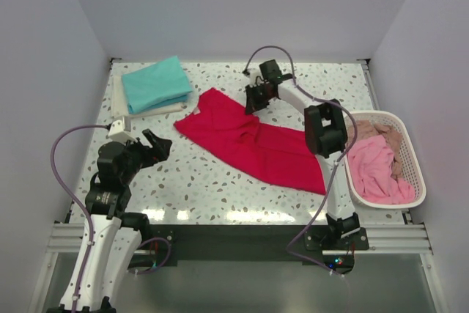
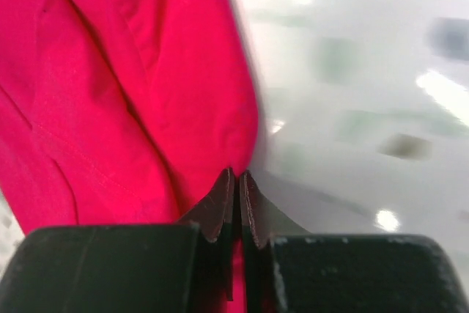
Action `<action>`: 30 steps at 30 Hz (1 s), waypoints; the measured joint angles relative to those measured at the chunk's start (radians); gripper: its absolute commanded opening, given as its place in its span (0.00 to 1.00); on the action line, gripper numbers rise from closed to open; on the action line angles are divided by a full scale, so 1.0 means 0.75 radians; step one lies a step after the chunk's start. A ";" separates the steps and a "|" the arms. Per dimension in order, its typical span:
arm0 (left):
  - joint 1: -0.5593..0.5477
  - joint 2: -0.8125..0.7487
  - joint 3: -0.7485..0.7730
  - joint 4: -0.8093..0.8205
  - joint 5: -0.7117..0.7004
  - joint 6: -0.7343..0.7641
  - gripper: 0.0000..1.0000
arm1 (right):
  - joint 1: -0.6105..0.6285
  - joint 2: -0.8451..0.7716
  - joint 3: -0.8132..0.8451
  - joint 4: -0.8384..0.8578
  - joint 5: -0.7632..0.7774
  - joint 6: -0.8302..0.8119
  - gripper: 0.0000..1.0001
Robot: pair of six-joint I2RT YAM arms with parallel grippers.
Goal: Fold and stack the t-shirts
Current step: Fold the tshirt
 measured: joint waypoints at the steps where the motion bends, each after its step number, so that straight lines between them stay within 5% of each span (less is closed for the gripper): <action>1: 0.000 0.002 0.000 0.002 0.002 0.000 0.91 | -0.045 -0.002 0.001 0.016 0.043 0.018 0.00; 6: 0.000 0.057 0.000 0.051 0.058 -0.001 0.90 | -0.221 0.013 0.100 0.022 0.247 0.051 0.46; 8: 0.000 0.122 -0.001 0.097 0.099 -0.002 0.88 | -0.264 0.017 0.163 0.024 0.299 0.023 0.55; 11: 0.000 0.271 0.000 0.187 0.167 -0.010 0.84 | -0.285 -0.011 0.192 0.049 0.349 -0.060 0.95; 12: 0.000 0.336 0.002 0.223 0.190 -0.016 0.84 | -0.284 -0.039 0.167 0.064 0.364 -0.096 0.99; 19: -0.120 0.875 0.116 0.426 0.200 -0.061 0.79 | -0.250 -0.499 -0.321 0.151 0.327 -0.403 0.99; 26: -0.282 1.468 0.604 0.516 0.070 -0.080 0.75 | -0.200 -1.006 -0.799 0.051 0.080 -0.717 0.91; 30: -0.286 1.762 0.880 0.511 -0.004 -0.083 0.68 | -0.065 -1.228 -1.063 -0.045 0.116 -0.831 0.76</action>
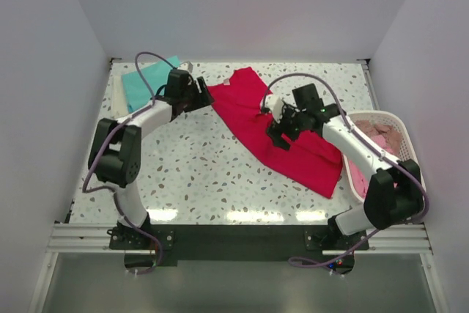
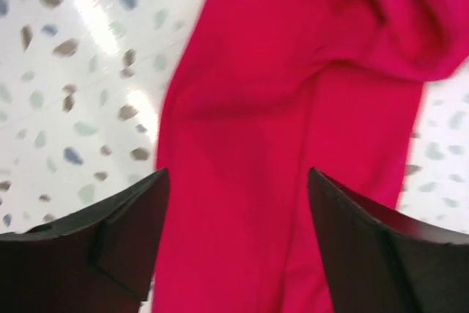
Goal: Fold and stack the t-shirts
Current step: Fold the tshirt
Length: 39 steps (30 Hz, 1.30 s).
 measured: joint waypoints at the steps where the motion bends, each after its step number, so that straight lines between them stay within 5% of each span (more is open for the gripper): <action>1: 0.000 0.065 0.050 -0.004 -0.011 -0.001 0.68 | 0.045 -0.027 -0.046 -0.026 0.022 -0.017 0.75; 14: -0.003 0.444 0.382 -0.142 -0.099 0.001 0.59 | 0.338 -0.090 -0.439 -0.059 0.376 -0.035 0.73; 17: -0.003 0.509 0.474 -0.169 -0.106 0.002 0.47 | 0.381 -0.081 -0.470 -0.056 0.423 -0.026 0.68; 23: -0.003 0.661 0.701 -0.250 -0.091 0.023 0.28 | 0.401 0.025 -0.473 -0.006 0.510 -0.005 0.50; 26: 0.001 0.733 0.817 -0.291 -0.064 0.025 0.17 | 0.411 0.065 -0.464 -0.001 0.531 0.009 0.22; 29: 0.015 0.776 0.884 -0.316 -0.028 0.025 0.12 | 0.440 0.108 -0.430 -0.011 0.542 0.020 0.05; 33: 0.053 0.827 0.976 -0.356 0.025 0.025 0.15 | 0.521 0.235 -0.294 -0.042 0.561 0.063 0.01; 37: 0.108 0.857 1.066 -0.397 0.070 0.033 0.34 | 0.627 0.427 -0.046 -0.081 0.515 0.143 0.03; 39: 0.137 0.857 1.112 -0.420 0.097 0.056 0.46 | 0.660 0.546 0.126 -0.104 0.432 0.210 0.13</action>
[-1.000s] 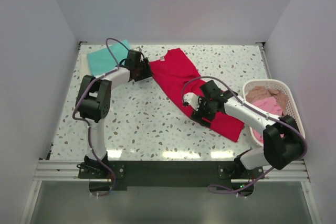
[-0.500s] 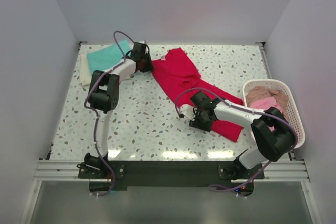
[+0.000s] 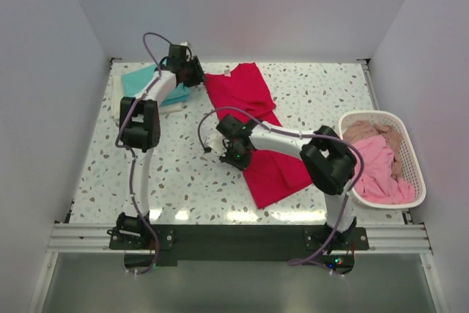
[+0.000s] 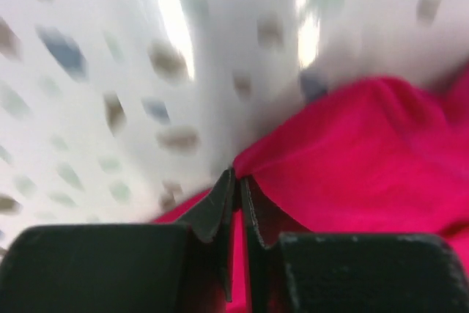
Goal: Fold and stack the t-shirts
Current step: Fold the tshirt
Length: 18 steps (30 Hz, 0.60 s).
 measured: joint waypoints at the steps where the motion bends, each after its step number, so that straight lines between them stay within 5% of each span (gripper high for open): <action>1: 0.013 -0.001 0.024 -0.001 0.016 0.013 0.51 | 0.009 0.061 0.094 -0.010 -0.053 0.028 0.17; 3: 0.036 -0.020 0.049 -0.001 0.044 0.047 0.59 | 0.020 0.178 0.283 -0.048 -0.162 0.083 0.39; 6: 0.059 -0.080 0.049 -0.008 0.091 0.084 0.64 | 0.021 0.285 0.512 -0.101 -0.325 0.133 0.54; 13: 0.064 -0.437 -0.108 0.052 0.230 0.181 0.66 | -0.042 0.142 0.491 -0.223 -0.496 0.115 0.57; 18: 0.046 -0.809 -0.432 0.167 0.271 0.234 0.66 | -0.337 -0.158 0.246 -0.215 -0.531 0.133 0.54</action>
